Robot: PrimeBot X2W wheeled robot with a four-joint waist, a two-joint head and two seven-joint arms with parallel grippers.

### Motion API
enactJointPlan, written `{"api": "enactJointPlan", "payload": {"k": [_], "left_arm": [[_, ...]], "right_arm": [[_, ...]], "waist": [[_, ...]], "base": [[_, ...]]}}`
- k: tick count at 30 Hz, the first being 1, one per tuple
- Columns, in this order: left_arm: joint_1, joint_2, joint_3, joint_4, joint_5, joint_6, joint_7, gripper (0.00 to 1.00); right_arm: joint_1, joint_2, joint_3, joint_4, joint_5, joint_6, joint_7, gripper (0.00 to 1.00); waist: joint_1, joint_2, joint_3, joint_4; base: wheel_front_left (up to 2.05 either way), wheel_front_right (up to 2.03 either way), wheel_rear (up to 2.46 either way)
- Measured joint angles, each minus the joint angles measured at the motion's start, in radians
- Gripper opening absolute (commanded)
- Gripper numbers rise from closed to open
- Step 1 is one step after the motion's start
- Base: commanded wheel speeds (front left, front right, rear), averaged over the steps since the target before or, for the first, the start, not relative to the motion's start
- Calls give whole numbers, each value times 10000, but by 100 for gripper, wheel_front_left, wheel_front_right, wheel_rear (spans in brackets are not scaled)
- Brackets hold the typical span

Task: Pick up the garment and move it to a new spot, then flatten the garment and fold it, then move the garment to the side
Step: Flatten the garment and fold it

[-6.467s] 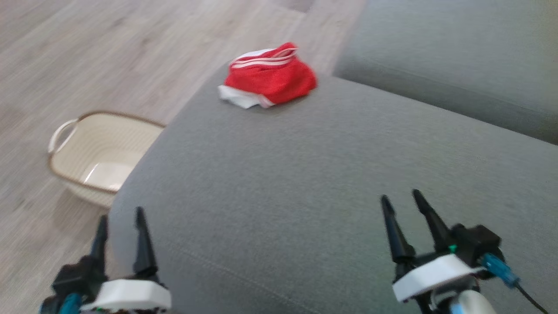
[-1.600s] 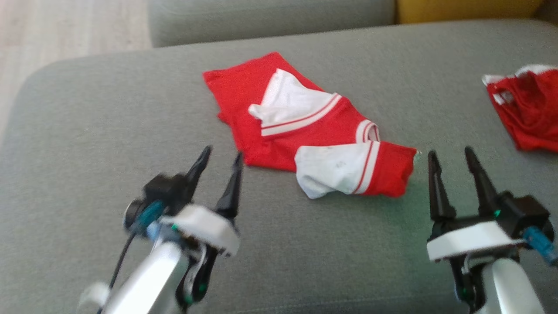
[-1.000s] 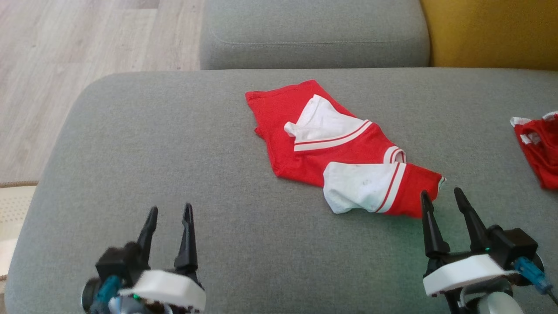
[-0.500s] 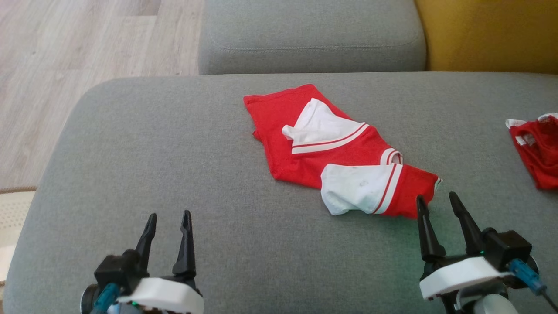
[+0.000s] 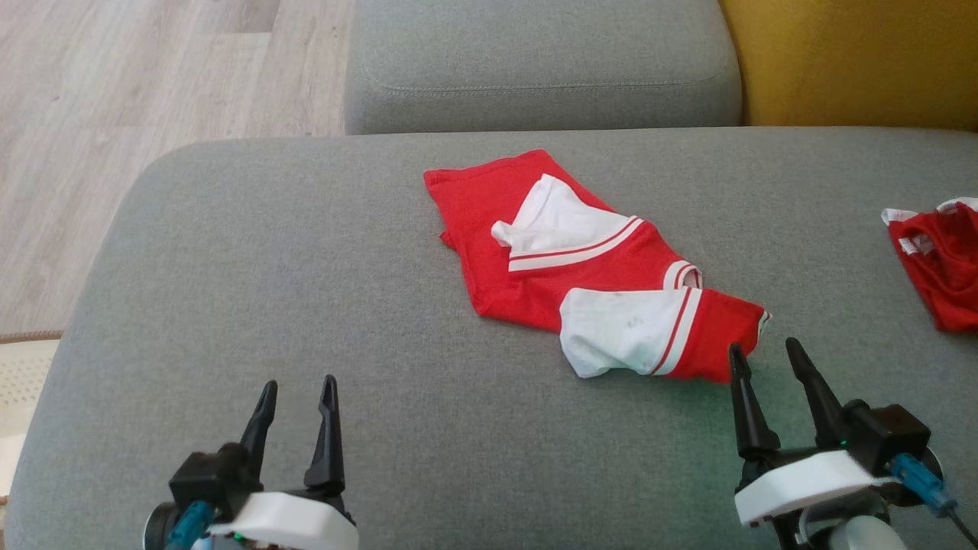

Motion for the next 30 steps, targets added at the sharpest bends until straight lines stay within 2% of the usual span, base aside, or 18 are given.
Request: {"api": "enactJointPlan", "payload": {"k": [13, 16, 21, 23, 26, 30], "left_arm": [[1, -113, 188, 115, 100, -186, 0, 100], [0, -180, 190, 130, 190, -198, 0, 100], [-13, -290, 148, 150, 261, -245, 0, 100], [-17, -297, 140, 153, 261, -272, 0, 100], [-37, -334, 105, 157, 261, -284, 0, 100], [-128, -387, 104, 161, 265, -359, 0, 100]], "right_arm": [[-2, 0, -96, 15, -90, 0, 15, 100], [-64, 0, -267, 27, -629, 0, 245, 100], [-936, -58, -171, 313, -1981, 0, 1331, 100], [-1222, -165, -21, 431, -2054, 0, 1572, 100], [-2255, -966, 627, 986, -1774, 0, 2414, 100], [-3155, -1707, 1147, 1722, -1174, 0, 3064, 100]], "waist": [[0, 0, 81, 52], [0, 0, 138, 77], [0, 0, 287, 189], [0, 0, 320, 226], [0, 0, 531, 377], [0, 0, 836, 530]], "base": [[0, 0, 0], [0, 0, 0], [0, 0, 0], [0, 0, 0], [0, 0, 0], [0, 0, 0]]}}
